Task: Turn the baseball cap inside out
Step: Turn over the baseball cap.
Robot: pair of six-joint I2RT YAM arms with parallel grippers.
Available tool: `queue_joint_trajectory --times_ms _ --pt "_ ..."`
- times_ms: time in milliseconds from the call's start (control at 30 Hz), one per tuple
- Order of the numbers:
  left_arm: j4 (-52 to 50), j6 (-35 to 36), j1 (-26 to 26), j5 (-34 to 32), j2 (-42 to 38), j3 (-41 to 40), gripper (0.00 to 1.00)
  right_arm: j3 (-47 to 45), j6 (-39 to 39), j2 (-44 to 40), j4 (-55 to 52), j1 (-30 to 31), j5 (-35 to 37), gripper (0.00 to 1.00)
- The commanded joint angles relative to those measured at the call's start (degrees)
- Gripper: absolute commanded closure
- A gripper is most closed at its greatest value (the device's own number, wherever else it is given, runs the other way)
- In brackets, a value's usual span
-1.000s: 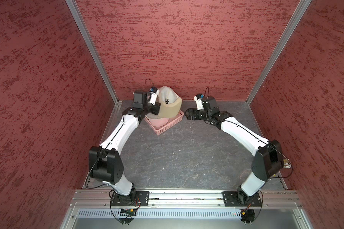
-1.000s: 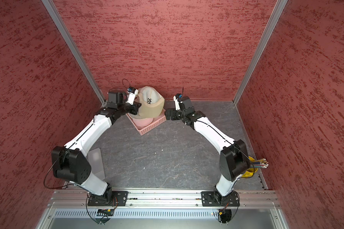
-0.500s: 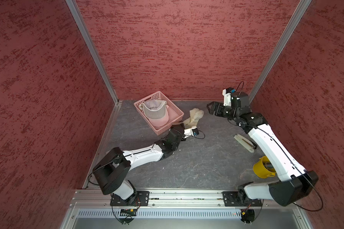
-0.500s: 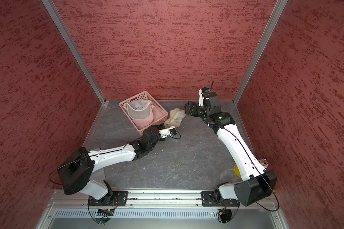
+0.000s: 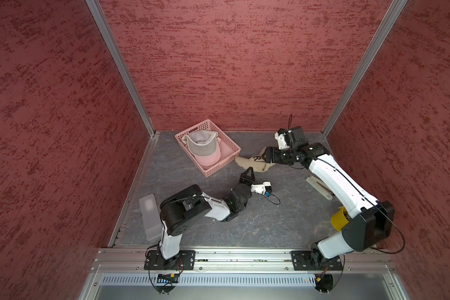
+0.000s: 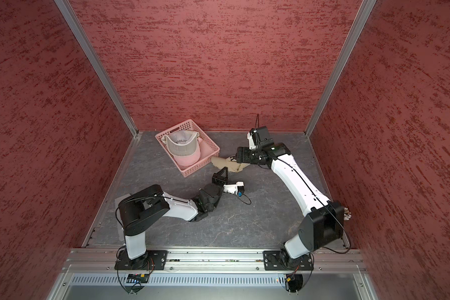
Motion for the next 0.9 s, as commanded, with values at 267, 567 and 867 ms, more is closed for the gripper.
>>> queue_joint_trajectory --times_ms 267,567,867 --pt "-12.0 -8.4 0.3 -4.9 -11.2 -3.7 1.00 -4.1 -1.3 -7.4 4.4 -1.8 -0.2 0.09" --pt "-87.3 -54.6 8.8 30.8 -38.4 10.6 1.00 -7.5 -14.6 -8.7 8.0 -8.1 -5.0 0.07" --pt "-106.2 -61.0 20.7 60.0 -39.9 17.0 1.00 -19.2 -25.7 -11.6 24.7 -9.4 -25.1 0.17"
